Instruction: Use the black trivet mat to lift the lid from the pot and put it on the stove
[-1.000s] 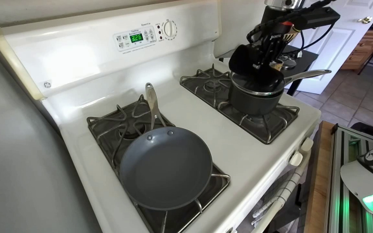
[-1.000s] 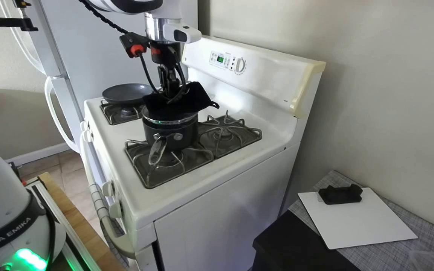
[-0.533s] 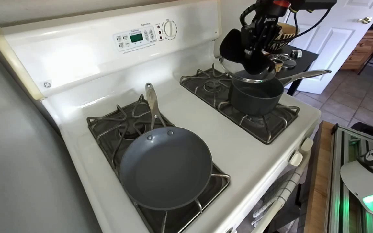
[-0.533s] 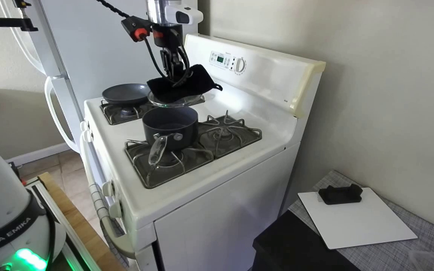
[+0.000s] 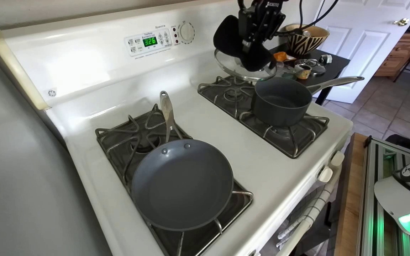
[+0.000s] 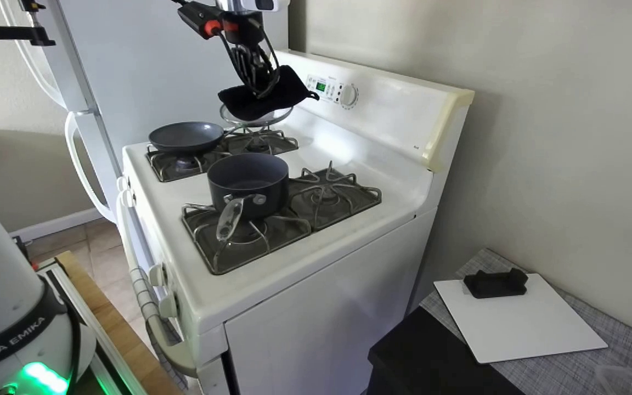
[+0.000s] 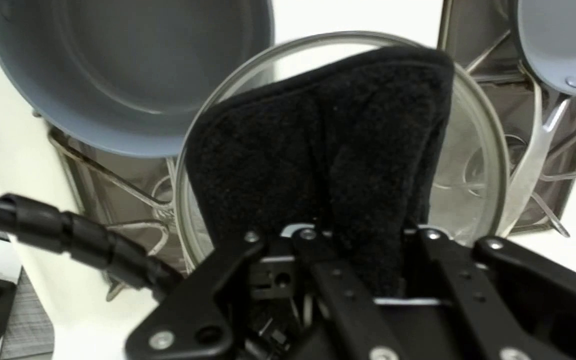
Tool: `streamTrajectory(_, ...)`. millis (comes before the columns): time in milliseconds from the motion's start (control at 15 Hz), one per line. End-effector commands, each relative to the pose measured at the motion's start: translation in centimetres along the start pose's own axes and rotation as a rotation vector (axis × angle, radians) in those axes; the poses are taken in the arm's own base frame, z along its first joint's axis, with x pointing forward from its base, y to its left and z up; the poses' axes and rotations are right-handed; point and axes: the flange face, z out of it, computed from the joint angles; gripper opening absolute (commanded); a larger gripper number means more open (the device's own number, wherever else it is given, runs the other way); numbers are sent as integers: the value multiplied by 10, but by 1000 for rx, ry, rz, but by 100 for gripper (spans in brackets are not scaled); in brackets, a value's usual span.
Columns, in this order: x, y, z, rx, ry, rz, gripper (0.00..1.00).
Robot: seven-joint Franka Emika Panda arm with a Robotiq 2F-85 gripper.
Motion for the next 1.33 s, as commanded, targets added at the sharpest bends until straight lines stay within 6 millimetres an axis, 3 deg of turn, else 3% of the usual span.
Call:
streamTrajectory(0, 35, -30, 17, 34, 53, -33, 4)
streamTrajectory(267, 64, -46, 50, 40, 51, -40, 4)
streamTrajectory(333, 46, -36, 41, 32, 48, -32, 17)
streamTrajectory(533, 60, -41, 60, 31, 31, -31, 17)
streamTrajectory(667, 62, -42, 60, 32, 32, -31, 17)
streamTrajectory(733, 68, -43, 72, 15, 30, -16, 4)
streamTrajectory(1267, 76, -50, 155, 9, -26, -24, 4)
